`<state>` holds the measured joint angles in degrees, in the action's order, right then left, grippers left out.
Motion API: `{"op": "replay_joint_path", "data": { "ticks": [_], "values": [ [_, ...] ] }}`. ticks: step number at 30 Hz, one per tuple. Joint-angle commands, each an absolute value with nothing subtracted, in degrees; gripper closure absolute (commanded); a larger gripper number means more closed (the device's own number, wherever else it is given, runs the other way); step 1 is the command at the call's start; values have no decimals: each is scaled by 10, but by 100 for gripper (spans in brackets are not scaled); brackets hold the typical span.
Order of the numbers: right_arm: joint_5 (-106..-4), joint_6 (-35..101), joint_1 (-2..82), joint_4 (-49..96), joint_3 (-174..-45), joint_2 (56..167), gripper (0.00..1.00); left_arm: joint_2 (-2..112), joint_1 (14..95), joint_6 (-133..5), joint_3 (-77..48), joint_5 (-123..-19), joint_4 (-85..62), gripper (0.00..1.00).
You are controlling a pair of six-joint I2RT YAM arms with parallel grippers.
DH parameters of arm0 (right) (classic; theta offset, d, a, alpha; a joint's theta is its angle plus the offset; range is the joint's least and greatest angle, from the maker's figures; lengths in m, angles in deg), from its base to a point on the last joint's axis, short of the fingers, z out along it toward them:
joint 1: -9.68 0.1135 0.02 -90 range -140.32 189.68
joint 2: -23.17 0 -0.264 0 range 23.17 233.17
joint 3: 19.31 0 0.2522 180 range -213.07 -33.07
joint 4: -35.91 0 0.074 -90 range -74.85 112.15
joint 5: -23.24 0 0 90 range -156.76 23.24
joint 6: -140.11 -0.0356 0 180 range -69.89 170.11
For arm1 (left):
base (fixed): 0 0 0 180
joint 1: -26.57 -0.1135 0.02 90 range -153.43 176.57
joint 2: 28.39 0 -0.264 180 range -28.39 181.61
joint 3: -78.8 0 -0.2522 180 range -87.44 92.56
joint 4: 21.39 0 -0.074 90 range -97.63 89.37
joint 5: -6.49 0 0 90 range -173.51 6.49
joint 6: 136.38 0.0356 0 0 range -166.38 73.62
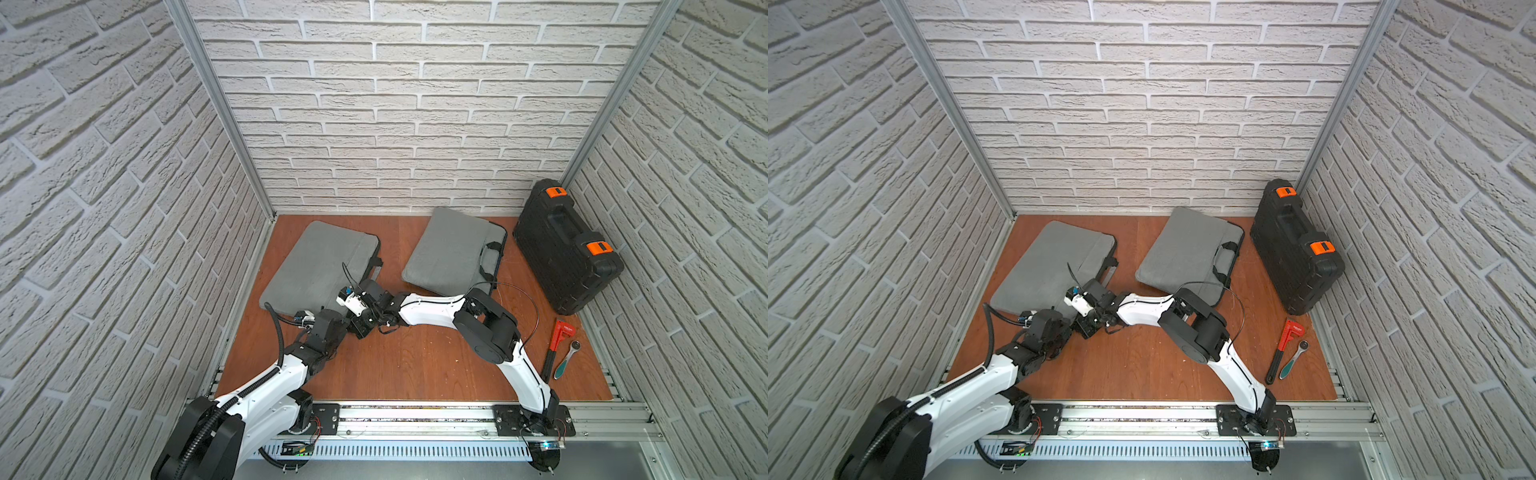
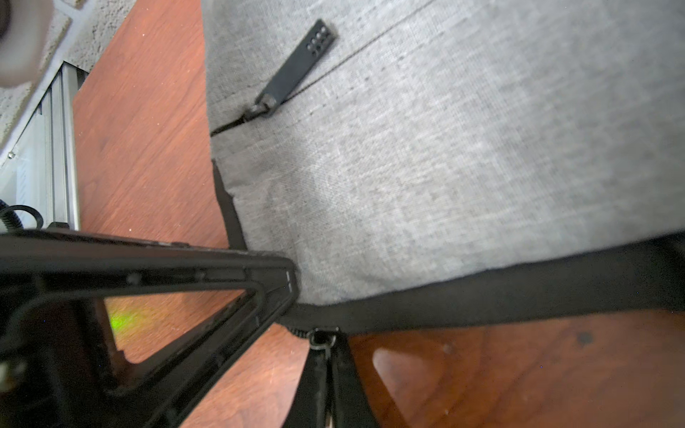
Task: Open the zippered laptop bag and take out the laptop
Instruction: Unzip the zipper on the zippered laptop bag.
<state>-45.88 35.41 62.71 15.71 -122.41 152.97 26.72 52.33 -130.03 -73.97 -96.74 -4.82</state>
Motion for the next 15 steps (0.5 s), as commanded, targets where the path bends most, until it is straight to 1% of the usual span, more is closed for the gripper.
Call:
{"op": "replay_joint_path", "data": {
  "ticks": [1,7,15],
  "values": [
    [-463,346,625,134,-1214,1527,94,260,517,-1290,-752,-978,-18,92],
    [-462,343,625,135,-1212,1524,94,246,500,-1286,-761,-968,-10,100],
    [-465,342,626,127,-1204,1511,94,202,451,-1268,-778,-938,3,100]
  ]
}}
